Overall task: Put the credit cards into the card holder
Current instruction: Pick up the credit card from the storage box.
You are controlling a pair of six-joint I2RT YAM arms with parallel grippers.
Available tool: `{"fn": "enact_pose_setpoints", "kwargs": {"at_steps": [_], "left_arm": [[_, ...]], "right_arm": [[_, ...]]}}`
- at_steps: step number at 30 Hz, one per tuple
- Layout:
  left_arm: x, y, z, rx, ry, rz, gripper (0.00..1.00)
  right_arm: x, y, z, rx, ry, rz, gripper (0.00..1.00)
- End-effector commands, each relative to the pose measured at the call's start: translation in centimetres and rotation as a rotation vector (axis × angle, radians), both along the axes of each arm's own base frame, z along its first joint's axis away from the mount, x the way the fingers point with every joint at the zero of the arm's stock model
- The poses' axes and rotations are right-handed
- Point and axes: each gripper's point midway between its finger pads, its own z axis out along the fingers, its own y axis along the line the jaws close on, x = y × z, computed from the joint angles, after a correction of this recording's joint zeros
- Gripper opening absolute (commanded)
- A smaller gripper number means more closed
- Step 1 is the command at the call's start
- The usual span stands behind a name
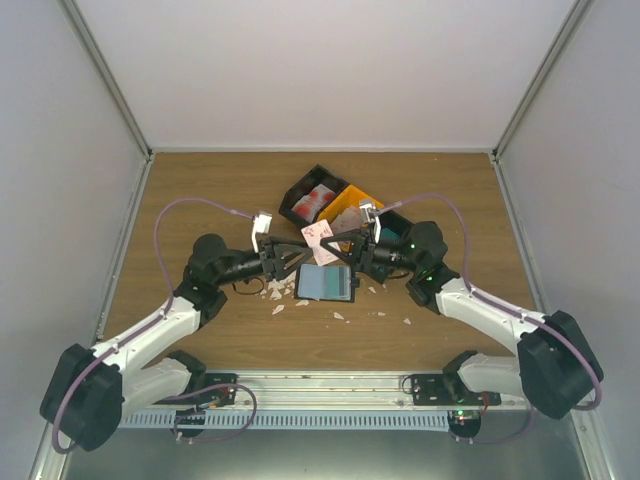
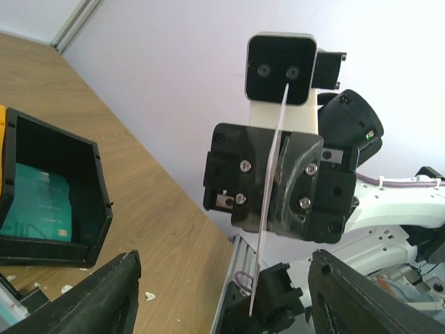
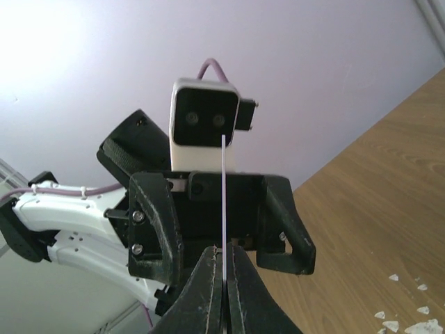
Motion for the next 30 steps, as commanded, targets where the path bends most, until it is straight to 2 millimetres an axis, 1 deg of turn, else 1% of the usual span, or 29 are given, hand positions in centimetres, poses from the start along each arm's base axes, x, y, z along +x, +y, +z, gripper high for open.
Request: {"fn": "enact_pose_setpoints", "kwargs": {"at_steps": [1, 3, 4, 10, 11, 12, 14, 16, 17, 19, 21, 25, 28, 29, 30], "left_arm": [[0.0, -0.5, 2.7, -0.049, -0.103, -0.022, 0.64], [0.0, -0.5, 2.9, -0.053, -0.113, -0.023, 0.57], [0.0, -0.6, 3.0, -0.053, -0.118, -0.024, 0.52], [0.2, -0.7, 2.7, -0.042, -0.125, -0.028, 0.11], [0.2, -0.8, 2.6, -0.04, -0.127, -0.029, 0.04], [0.3, -0.8, 2.5, -0.037, -0.127, -0.027, 0.0], [0.1, -0.8, 2.5, -0.03, -0.143, -0.037, 0.0], [-0.3, -1.0, 2.4, -0.011, -0.168, -0.062, 0.0], [-0.5, -1.1, 2.2, 0.007, -0.176, -0.078, 0.0], [-0.8, -1.3, 1.7, 0.044, -0.184, -0.106, 0.0], [-1.4, -1.5, 1.1, 0.079, -0.191, -0.148, 0.0], [-2.6, -1.7, 0.1, 0.112, -0.188, -0.227, 0.0], [-3.1, -1.7, -0.1, 0.109, -0.182, -0.256, 0.0], [-3.2, -1.7, 0.0, 0.106, -0.184, -0.262, 0.0], [-3.4, -1.7, -0.1, 0.103, -0.182, -0.265, 0.0]], "right_arm": [[-1.1, 0.7, 0.3, 0.005, -0.03, 0.083, 0.01], [-1.3, 0.9, -0.2, -0.01, -0.021, 0.104, 0.01], [-1.5, 1.0, -0.3, -0.013, -0.018, 0.118, 0.01], [-2.6, 1.2, -0.8, -0.029, -0.017, 0.17, 0.01], [-2.7, 1.2, -0.9, -0.034, -0.019, 0.175, 0.02], [-2.7, 1.1, -1.0, -0.039, -0.02, 0.177, 0.05], [-3.0, 1.2, -1.2, -0.06, -0.027, 0.19, 0.15], [-3.0, 1.0, -1.4, -0.093, -0.052, 0.189, 0.28], [-3.2, 1.0, -1.4, -0.113, -0.069, 0.195, 0.32], [-3.3, 1.0, -1.6, -0.166, -0.105, 0.203, 0.36], [-3.5, 0.8, -1.9, -0.217, -0.118, 0.206, 0.38], [-4.6, -0.1, -2.4, -0.264, -0.153, 0.212, 0.37], [-5.0, -0.7, -2.6, -0.287, -0.172, 0.2, 0.35], [-5.1, -0.8, -2.3, -0.287, -0.187, 0.194, 0.34], [-5.3, -1.0, -2.6, -0.299, -0.176, 0.191, 0.33]]}}
